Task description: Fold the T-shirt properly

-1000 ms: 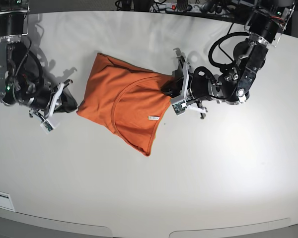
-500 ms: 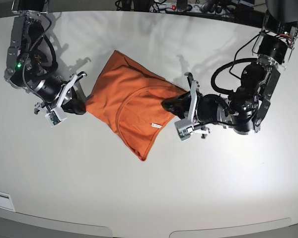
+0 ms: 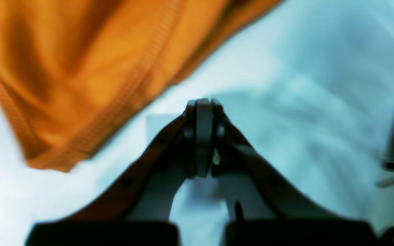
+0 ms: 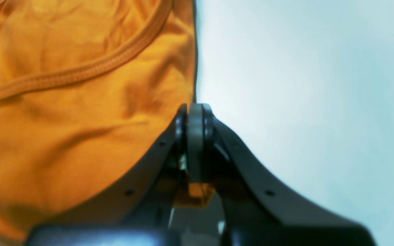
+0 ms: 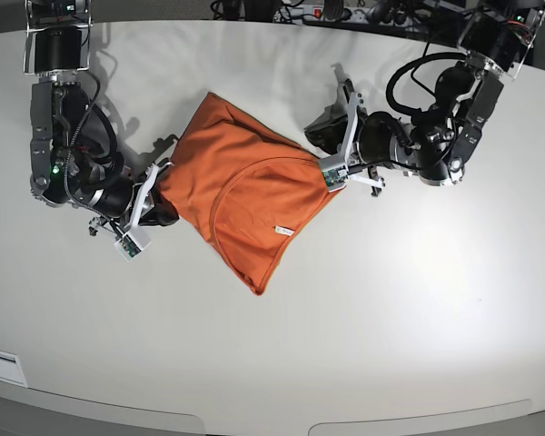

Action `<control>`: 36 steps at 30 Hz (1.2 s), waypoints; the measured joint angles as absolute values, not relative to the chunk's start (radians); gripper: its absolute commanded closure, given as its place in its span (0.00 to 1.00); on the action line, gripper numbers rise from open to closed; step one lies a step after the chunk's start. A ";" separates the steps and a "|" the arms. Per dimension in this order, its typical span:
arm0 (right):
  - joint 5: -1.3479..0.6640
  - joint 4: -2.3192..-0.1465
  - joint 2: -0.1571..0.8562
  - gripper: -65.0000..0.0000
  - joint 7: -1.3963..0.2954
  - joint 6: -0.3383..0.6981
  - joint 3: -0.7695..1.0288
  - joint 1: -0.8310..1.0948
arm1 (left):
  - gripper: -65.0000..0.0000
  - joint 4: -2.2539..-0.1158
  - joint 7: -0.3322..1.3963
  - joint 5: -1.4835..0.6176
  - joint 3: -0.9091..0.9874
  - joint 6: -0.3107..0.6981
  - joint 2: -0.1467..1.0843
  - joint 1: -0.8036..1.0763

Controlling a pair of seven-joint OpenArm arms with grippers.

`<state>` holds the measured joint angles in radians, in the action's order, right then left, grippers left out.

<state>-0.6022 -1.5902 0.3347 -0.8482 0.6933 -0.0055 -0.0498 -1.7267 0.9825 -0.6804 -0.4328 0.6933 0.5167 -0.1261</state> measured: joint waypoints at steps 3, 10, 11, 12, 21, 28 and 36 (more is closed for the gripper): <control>-0.603 -1.614 0.340 1.00 -0.849 0.693 -0.003 0.001 | 1.00 -1.667 0.921 -0.640 -0.448 0.694 0.514 -0.159; -0.613 -1.815 0.336 1.00 -0.857 0.699 0.035 0.188 | 1.00 -1.455 0.771 -0.578 -0.500 0.714 0.469 -0.290; -0.612 -1.850 0.336 1.00 -0.857 0.698 0.057 0.218 | 1.00 -1.422 0.752 -0.563 -0.511 0.713 0.455 -0.315; -0.610 -1.883 0.338 1.00 -0.857 0.695 0.081 0.249 | 1.00 -1.390 0.739 -0.555 -0.519 0.714 0.442 -0.339; -0.617 -2.004 0.327 1.00 -0.822 0.672 0.153 0.480 | 1.00 -1.273 0.691 -0.488 -0.550 0.708 0.344 -0.447; -0.609 -2.020 0.245 1.00 -0.819 0.642 0.155 0.503 | 1.00 -1.293 0.899 -0.564 -0.554 0.700 0.336 -0.517; -0.846 -2.166 0.219 1.00 -0.813 0.687 0.334 0.501 | 1.00 -1.375 1.295 -1.285 -0.384 0.692 0.410 -0.529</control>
<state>-0.8463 -2.1662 0.2188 -0.8135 0.6872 0.3344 0.5011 -1.3746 1.2945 -1.2850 -0.3836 0.6918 0.4095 -0.5289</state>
